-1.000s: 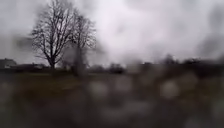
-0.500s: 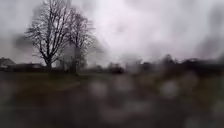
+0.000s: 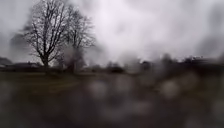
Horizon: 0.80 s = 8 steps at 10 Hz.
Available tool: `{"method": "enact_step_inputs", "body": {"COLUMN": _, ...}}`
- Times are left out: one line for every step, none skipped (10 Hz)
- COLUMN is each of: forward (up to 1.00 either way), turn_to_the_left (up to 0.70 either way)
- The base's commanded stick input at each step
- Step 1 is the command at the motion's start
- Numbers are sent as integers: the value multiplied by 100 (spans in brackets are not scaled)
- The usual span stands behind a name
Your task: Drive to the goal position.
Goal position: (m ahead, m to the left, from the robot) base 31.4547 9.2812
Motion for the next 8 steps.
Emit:
{"method": "enact_step_inputs", "body": {"forward": 100, "turn_to_the_left": 0}}
{"method": "enact_step_inputs", "body": {"forward": 100, "turn_to_the_left": 0}}
{"method": "enact_step_inputs", "body": {"forward": 100, "turn_to_the_left": 0}}
{"method": "enact_step_inputs", "body": {"forward": 100, "turn_to_the_left": 0}}
{"method": "enact_step_inputs", "body": {"forward": 100, "turn_to_the_left": 0}}
{"method": "enact_step_inputs", "body": {"forward": 100, "turn_to_the_left": 0}}
{"method": "enact_step_inputs", "body": {"forward": 100, "turn_to_the_left": 0}}
{"method": "enact_step_inputs", "body": {"forward": 100, "turn_to_the_left": 0}}
